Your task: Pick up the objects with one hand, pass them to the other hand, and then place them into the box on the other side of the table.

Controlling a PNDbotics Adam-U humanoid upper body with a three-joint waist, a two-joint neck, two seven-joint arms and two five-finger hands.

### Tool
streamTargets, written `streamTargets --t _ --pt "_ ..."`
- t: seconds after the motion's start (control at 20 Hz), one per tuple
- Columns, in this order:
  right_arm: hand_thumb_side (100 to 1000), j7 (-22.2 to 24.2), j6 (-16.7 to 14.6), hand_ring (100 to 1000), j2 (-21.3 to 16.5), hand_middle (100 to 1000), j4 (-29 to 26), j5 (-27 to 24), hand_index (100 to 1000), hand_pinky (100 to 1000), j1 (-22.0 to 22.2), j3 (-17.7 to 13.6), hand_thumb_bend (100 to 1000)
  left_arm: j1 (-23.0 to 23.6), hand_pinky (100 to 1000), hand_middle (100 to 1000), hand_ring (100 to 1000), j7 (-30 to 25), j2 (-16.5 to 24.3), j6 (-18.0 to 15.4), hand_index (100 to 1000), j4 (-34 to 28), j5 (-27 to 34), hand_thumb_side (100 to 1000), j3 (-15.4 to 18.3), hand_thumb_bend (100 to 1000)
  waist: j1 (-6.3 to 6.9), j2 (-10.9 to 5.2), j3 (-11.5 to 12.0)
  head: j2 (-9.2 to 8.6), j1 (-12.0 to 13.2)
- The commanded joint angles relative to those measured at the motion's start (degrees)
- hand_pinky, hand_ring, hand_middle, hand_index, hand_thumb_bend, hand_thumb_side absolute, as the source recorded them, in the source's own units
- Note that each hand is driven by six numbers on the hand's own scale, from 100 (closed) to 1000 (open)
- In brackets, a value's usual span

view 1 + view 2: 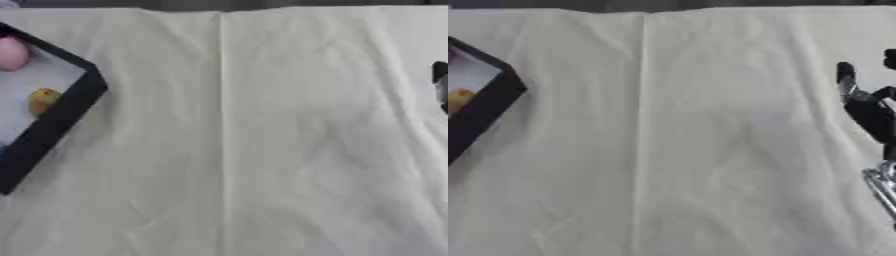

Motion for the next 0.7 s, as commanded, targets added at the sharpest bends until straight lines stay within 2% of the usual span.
streamTargets --t 0.05,0.15,0.25,0.35,0.4,0.45,0.55,0.7 --pt "373 -0.36 -4.62 717 -0.09 792 -1.01 -4.22 659 265 1.56 0.33 302 -0.02 1000 659 640 -1.23 -0.24 -0.98 801 -0.45 0.87 742 0.64 100 -0.31 -1.52 0.05 -0.92 -0.02" --pt "460 -0.36 -4.23 725 1.11 809 -1.01 -3.45 683 264 2.73 0.75 260 0.43 1000 658 641 -1.94 -1.05 -1.1 801 -0.34 1.12 747 0.6 100 -0.3 -1.41 0.08 -1.0 0.33" --pt "384 -0.36 -3.37 724 2.34 822 -1.01 -1.69 687 263 3.26 1.13 297 0.81 1000 658 640 -2.53 -1.81 -1.19 801 -0.24 1.3 753 0.52 100 -0.19 -1.31 0.19 -1.01 0.74" --pt "243 -0.36 -2.98 721 3.49 820 -1.01 0.08 683 261 3.53 1.72 382 1.04 1000 657 640 -3.0 -2.52 -1.26 799 0.0 1.41 760 0.4 100 -0.05 -1.21 0.34 -1.07 0.95" --pt "243 -0.36 -2.85 718 4.07 817 -1.01 0.96 683 259 3.68 2.03 382 1.08 1000 657 640 -3.18 -2.84 -1.27 799 0.15 1.47 760 0.33 100 0.0 -1.17 0.43 -1.11 0.98" --pt "121 -0.36 -2.44 706 4.71 803 -1.01 1.9 666 255 3.86 2.29 511 1.14 1000 653 638 -3.38 -3.14 -1.32 799 0.26 1.51 763 0.26 100 0.06 -1.13 0.5 -1.16 1.02" --pt "100 -0.36 -1.33 678 5.82 773 -1.01 3.47 634 246 4.06 2.75 571 1.28 1000 652 638 -3.86 -3.66 -1.46 797 0.44 1.56 766 0.12 100 0.13 -1.07 0.59 -1.22 1.03" --pt "100 -0.36 0.03 654 6.82 749 -1.01 5.74 595 239 4.07 3.2 590 1.41 1000 650 637 -4.84 -4.53 -1.73 795 0.68 1.68 767 -0.06 100 0.27 -1.01 0.74 -1.24 0.4"
